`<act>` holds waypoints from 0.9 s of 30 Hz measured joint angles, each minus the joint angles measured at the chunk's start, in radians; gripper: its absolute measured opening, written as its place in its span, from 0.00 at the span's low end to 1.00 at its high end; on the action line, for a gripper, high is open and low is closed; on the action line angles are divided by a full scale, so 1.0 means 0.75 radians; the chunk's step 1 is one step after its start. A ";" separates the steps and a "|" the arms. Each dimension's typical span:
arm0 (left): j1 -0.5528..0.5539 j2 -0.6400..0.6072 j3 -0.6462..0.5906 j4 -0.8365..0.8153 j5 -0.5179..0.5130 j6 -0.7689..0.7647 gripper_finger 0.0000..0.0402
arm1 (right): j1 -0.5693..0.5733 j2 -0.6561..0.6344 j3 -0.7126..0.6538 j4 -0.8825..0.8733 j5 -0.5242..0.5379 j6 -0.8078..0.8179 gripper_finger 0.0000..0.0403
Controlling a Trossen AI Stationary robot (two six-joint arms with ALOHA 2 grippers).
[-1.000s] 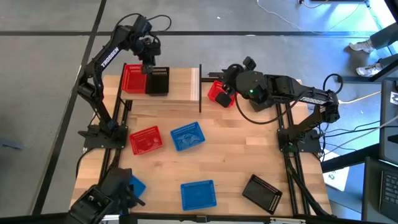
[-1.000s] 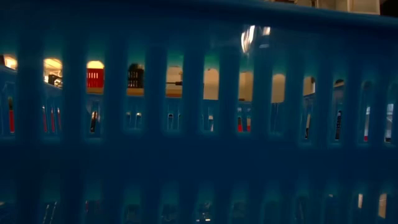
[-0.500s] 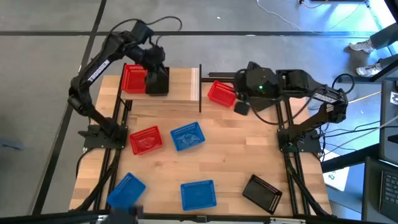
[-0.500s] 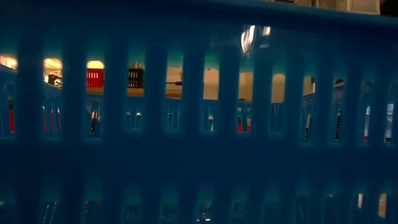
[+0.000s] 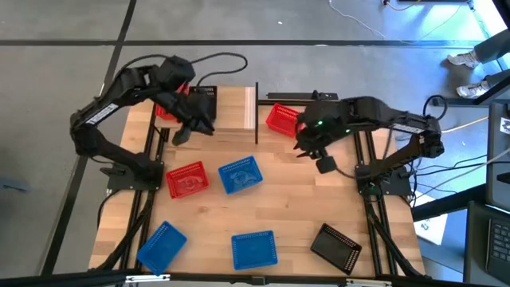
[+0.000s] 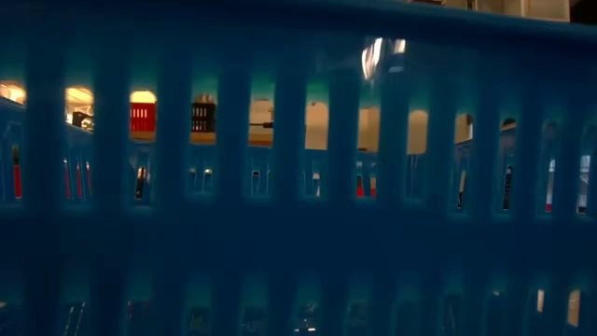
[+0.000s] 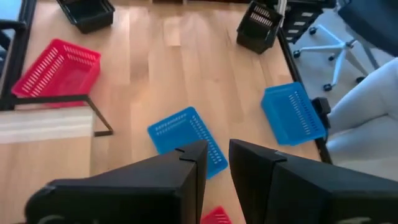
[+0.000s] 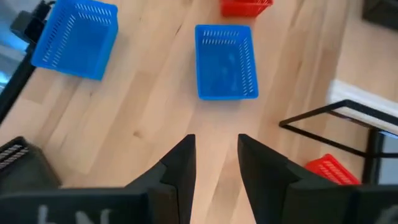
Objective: Stack baskets on shelf by color
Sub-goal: Put the top blue bin on the shelf
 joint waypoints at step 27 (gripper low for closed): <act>-0.321 -0.293 -0.002 -0.039 -0.300 -0.385 0.14 | 0.189 0.584 -0.269 0.740 0.068 0.020 0.29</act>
